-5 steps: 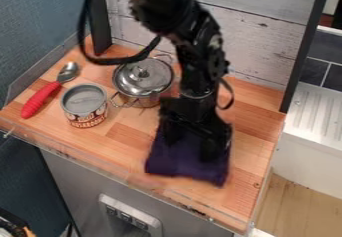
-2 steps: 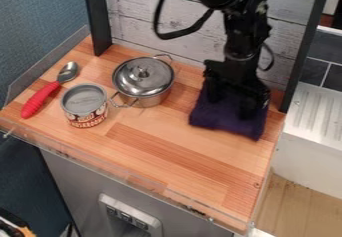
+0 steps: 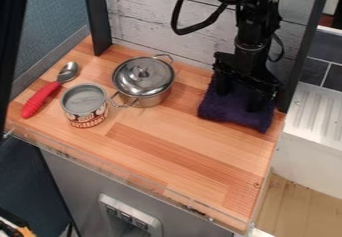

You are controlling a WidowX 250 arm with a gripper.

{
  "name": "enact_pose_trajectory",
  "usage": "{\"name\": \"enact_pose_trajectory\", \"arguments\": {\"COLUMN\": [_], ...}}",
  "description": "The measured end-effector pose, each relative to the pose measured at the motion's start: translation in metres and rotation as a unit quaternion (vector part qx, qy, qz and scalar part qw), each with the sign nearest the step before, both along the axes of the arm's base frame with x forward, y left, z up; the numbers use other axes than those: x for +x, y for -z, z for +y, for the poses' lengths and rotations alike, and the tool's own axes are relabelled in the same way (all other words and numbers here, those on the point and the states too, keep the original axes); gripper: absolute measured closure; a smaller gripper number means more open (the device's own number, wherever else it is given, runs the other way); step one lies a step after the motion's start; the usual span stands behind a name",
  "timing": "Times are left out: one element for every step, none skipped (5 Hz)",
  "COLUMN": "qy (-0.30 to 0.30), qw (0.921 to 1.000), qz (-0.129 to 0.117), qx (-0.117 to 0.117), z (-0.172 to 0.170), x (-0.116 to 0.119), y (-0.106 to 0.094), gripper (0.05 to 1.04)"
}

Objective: Move the purple cloth to the top right of the table

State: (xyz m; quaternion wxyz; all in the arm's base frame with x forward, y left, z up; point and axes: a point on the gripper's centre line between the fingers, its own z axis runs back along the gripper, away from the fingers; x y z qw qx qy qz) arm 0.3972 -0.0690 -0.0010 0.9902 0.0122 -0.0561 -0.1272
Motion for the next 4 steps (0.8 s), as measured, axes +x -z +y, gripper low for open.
{"name": "enact_pose_trajectory", "arguments": {"qy": [-0.008, -0.028, -0.03, -0.037], "qw": [0.9999, 0.9995, 0.9996, 0.9992], "qz": [0.014, 0.006, 0.0, 0.01], "qx": [0.005, 0.012, 0.001, 0.006], "z": [0.005, 0.009, 0.008, 0.014], "x": [-0.004, -0.003, -0.004, -0.01], "y": [-0.006, -0.031, -0.051, -0.054], "gripper": [0.086, 0.085, 0.085, 0.085]}}
